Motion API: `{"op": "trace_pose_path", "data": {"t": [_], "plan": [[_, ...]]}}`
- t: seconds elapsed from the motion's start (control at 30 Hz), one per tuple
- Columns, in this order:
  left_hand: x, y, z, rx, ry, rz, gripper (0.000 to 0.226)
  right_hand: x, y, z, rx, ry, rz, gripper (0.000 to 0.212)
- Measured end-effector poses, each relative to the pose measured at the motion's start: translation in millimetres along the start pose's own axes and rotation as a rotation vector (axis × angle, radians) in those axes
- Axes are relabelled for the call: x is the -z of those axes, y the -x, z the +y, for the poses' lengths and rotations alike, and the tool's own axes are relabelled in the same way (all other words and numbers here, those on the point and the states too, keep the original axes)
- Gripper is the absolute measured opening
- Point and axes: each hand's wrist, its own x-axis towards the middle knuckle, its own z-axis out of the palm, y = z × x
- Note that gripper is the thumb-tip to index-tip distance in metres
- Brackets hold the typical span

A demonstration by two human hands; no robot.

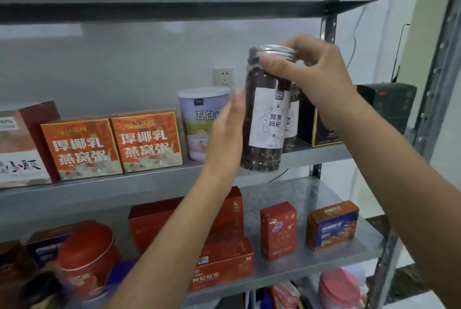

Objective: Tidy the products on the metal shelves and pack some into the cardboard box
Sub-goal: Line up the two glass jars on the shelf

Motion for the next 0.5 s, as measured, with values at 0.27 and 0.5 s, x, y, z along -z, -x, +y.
{"op": "trace_pose_path", "data": {"t": [0.27, 0.5], "plan": [[-22, 40, 6, 0.578, 0.726, -0.254, 0.062, -4, 21, -6, -0.583, -0.345, -0.145, 0.031], [-3, 60, 24, 0.857, 1.055, -0.375, 0.068, -20, 48, 0, -0.896, -0.989, -0.192, 0.041]]}}
